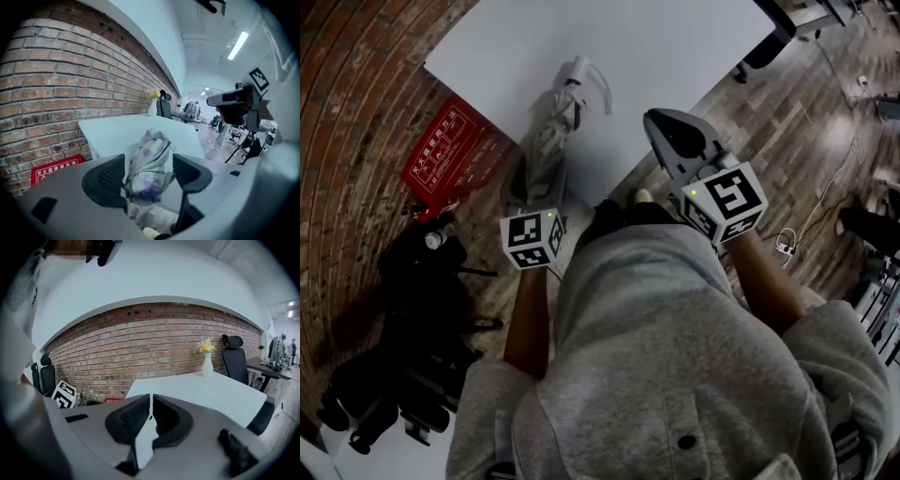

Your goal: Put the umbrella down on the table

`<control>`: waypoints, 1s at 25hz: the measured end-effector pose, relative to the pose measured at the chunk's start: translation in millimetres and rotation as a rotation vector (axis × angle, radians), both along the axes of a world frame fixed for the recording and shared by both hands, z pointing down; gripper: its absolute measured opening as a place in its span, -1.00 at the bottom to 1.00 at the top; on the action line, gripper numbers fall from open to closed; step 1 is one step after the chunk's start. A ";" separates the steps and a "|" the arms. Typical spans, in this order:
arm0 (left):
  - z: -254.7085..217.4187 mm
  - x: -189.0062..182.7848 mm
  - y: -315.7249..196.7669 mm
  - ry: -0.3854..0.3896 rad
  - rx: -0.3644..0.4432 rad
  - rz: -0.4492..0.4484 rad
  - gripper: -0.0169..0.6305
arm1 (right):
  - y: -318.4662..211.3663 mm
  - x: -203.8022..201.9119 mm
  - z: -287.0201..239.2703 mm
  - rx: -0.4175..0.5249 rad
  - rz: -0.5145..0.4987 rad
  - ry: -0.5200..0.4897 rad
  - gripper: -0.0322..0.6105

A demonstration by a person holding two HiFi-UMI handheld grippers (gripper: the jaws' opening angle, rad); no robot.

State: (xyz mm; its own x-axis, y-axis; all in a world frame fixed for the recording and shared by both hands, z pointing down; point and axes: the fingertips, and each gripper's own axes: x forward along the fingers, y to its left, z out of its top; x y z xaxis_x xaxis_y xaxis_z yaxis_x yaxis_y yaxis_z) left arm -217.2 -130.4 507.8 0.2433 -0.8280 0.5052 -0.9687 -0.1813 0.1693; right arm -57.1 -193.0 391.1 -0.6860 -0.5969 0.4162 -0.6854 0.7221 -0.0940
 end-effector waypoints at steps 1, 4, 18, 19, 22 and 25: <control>-7.7 -1.4 0.5 -0.009 0.016 -0.013 0.00 | -0.4 1.5 -1.1 0.003 0.000 -0.005 -0.80; -37.6 -7.7 0.2 -0.043 0.080 -0.069 0.00 | -1.7 4.4 -5.5 0.015 -0.006 -0.020 -0.80; -179.0 38.8 16.1 -0.097 0.273 -0.244 -0.87 | 8.2 39.7 -44.9 0.078 -0.071 -0.104 -0.80; -180.6 45.5 18.4 -0.097 0.267 -0.254 -0.88 | 9.4 46.2 -48.8 0.079 -0.070 -0.112 -0.80; -184.4 64.1 27.2 -0.114 0.252 -0.278 -0.89 | 15.3 68.0 -57.3 0.082 -0.063 -0.127 -0.80; -192.6 80.8 40.0 -0.120 0.252 -0.297 -0.89 | 26.0 90.2 -64.1 0.085 -0.058 -0.140 -0.80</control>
State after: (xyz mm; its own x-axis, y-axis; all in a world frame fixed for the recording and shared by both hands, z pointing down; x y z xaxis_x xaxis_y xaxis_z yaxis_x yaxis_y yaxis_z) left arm -136.4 -90.4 315.2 -0.0732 -0.9549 0.2879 -0.9954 0.0877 0.0376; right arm 33.1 -167.0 327.1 -0.7679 -0.5836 0.2642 -0.6270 0.7693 -0.1228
